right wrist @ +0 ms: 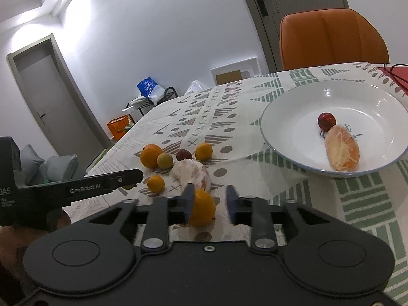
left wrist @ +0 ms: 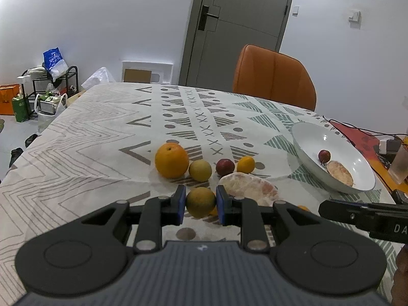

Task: Organize fruits
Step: 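Grasp a small orange with the right gripper while the left gripper grasps a yellow-green fruit, then carry the orange with the right gripper while the left gripper carries the yellow-green fruit into the plate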

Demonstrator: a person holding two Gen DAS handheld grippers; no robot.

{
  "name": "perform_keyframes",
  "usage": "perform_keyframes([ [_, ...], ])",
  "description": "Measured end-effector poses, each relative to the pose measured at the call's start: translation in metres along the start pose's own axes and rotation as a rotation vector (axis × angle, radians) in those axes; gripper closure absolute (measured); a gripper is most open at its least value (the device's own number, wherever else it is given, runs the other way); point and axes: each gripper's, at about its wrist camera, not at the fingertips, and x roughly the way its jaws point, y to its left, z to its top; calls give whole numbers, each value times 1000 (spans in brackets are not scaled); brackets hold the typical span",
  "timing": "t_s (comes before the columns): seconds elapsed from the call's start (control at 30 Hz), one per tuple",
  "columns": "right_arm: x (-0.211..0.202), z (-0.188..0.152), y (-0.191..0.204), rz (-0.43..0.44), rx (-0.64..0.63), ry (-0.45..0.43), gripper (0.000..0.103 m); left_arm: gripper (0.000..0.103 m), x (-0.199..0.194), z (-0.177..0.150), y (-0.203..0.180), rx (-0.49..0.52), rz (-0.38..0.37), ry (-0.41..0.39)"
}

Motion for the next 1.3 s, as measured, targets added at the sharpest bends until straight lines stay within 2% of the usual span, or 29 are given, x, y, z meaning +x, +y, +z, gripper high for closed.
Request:
perform_keyframes([
  [0.17, 5, -3, 4, 1, -14, 12, 44, 80, -1, -2, 5, -8, 3, 4],
  [0.3, 14, -5, 11, 10, -41, 42, 42, 80, 0, -4, 9, -15, -2, 8],
  [0.4, 23, -7, 13, 13, -49, 60, 42, 80, -1, -4, 11, -18, -5, 9],
  [0.43, 27, -9, 13, 15, -53, 69, 50, 80, -1, -4, 12, -18, -5, 10],
  [0.47, 32, -10, 13, 16, -53, 85, 68, 80, -1, -4, 12, -19, -6, 10],
  [0.77, 16, -5, 5, -16, -32, 35, 69, 80, 0, -4, 0, -6, -34, 9],
  [1.3, -27, 9, -26, -87, 2, -76, 68, 80, 7, 6, -49, 55, -110, -10],
])
